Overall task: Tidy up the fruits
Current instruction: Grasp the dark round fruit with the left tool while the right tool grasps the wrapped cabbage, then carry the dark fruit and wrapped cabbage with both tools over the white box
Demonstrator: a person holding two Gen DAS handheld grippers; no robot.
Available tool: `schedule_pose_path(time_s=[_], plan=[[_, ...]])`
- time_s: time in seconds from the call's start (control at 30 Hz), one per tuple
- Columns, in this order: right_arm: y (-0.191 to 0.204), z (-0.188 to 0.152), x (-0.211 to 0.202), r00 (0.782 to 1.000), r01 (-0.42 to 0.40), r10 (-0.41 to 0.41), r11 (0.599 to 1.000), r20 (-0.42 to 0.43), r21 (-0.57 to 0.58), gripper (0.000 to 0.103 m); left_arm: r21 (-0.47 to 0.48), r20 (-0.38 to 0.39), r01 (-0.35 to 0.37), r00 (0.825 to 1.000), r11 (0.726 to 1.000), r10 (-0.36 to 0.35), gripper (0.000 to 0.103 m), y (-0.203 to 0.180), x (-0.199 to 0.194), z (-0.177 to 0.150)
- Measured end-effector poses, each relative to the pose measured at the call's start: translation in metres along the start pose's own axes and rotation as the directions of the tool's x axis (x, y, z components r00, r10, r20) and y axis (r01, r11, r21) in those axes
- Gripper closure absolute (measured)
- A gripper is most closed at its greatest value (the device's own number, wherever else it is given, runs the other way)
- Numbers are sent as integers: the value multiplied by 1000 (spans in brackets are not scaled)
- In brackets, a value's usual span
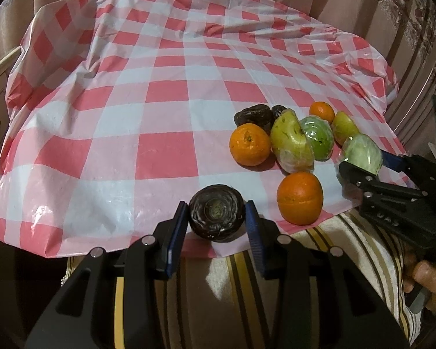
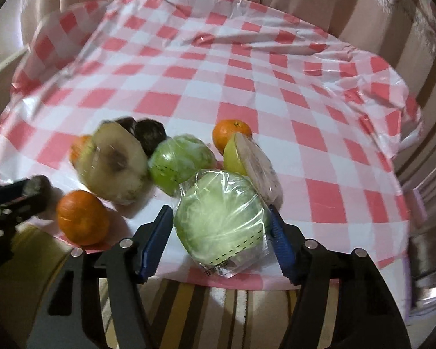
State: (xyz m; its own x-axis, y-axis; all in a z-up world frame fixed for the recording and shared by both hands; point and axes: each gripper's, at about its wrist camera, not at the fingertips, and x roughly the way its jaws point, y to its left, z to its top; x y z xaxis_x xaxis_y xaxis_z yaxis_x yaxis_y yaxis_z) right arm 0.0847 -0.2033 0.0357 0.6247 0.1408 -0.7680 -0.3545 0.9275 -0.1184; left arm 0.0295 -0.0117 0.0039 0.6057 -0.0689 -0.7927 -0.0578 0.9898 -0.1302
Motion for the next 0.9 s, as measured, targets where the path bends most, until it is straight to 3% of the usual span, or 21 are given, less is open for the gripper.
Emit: schedule_pose_path(time_s=[0.17, 0.37, 0.9], plan=[[-22, -1, -10, 992, -124, 121, 988, 32, 90, 39, -3, 26, 3, 1000, 1000, -3, 63, 0, -7, 1], [-41, -3, -21, 982, -187, 179, 970, 64, 154, 39, 18, 58, 0, 998, 1000, -1, 63, -9, -19, 5], [-111, -34, -43, 974, -221, 196, 928, 111, 299, 39, 170, 87, 43, 995, 985, -58, 63, -80, -35, 24]])
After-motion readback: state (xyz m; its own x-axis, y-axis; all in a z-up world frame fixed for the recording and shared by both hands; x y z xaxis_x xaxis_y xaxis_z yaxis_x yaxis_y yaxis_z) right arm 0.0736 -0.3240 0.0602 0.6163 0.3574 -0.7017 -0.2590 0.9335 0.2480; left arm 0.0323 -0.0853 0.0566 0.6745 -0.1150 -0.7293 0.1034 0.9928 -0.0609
